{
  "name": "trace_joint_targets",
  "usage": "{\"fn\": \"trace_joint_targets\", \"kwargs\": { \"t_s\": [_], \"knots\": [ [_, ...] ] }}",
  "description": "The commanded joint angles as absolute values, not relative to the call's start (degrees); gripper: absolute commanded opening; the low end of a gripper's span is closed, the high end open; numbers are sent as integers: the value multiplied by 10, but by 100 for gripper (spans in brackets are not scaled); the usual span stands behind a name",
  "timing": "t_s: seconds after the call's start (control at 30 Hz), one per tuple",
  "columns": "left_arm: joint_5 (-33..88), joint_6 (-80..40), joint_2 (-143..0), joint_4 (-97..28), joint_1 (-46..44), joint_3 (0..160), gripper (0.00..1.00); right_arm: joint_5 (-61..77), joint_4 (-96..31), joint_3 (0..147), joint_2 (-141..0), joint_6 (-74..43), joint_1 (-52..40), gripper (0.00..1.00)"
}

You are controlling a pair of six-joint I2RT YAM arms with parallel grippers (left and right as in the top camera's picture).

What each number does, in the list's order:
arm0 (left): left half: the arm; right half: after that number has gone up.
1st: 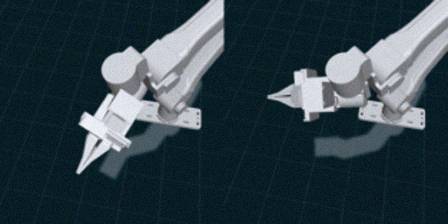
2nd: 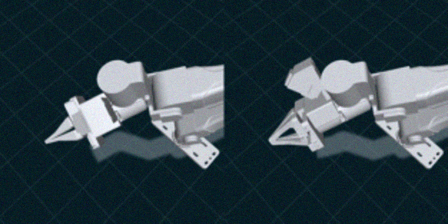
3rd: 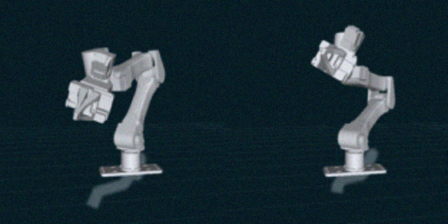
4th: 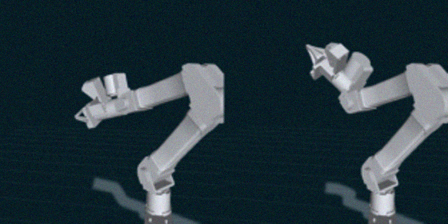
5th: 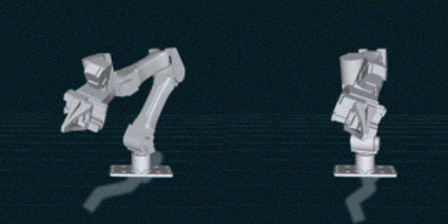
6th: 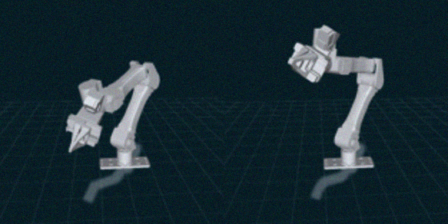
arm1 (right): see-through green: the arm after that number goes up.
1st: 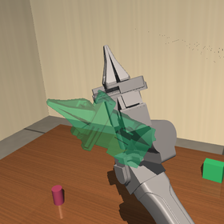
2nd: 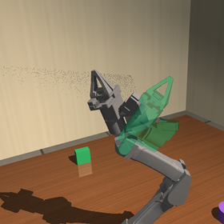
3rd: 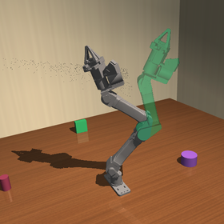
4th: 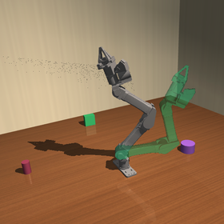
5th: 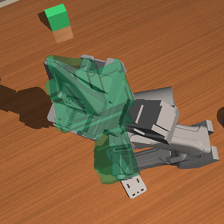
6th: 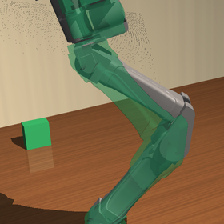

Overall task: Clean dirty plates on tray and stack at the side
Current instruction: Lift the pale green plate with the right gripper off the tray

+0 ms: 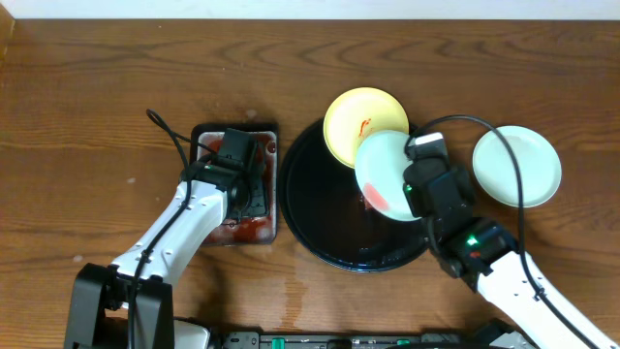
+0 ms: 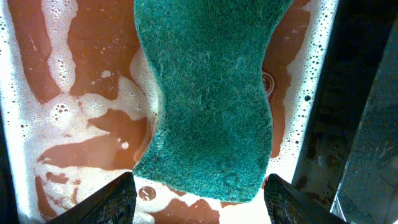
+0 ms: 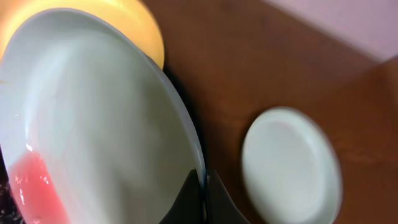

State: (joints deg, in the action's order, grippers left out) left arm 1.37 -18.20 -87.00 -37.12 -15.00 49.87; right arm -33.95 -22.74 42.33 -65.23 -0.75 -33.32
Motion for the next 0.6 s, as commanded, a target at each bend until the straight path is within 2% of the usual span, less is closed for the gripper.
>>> {"fn": "trace_joint_targets", "kwargs": {
  "t_s": [0.0,0.23,0.57],
  "knots": [
    [13,-185,-868,-373,-148,508,67,-447,-203,443,-646,69,-371,1],
    [13,-185,-868,-373,-148,508,67,-494,-154,443,-646,162,-430,1],
    [13,-185,-868,-373,-148,508,67,-519,-119,443,-646,244,-468,1]
  ]
}}
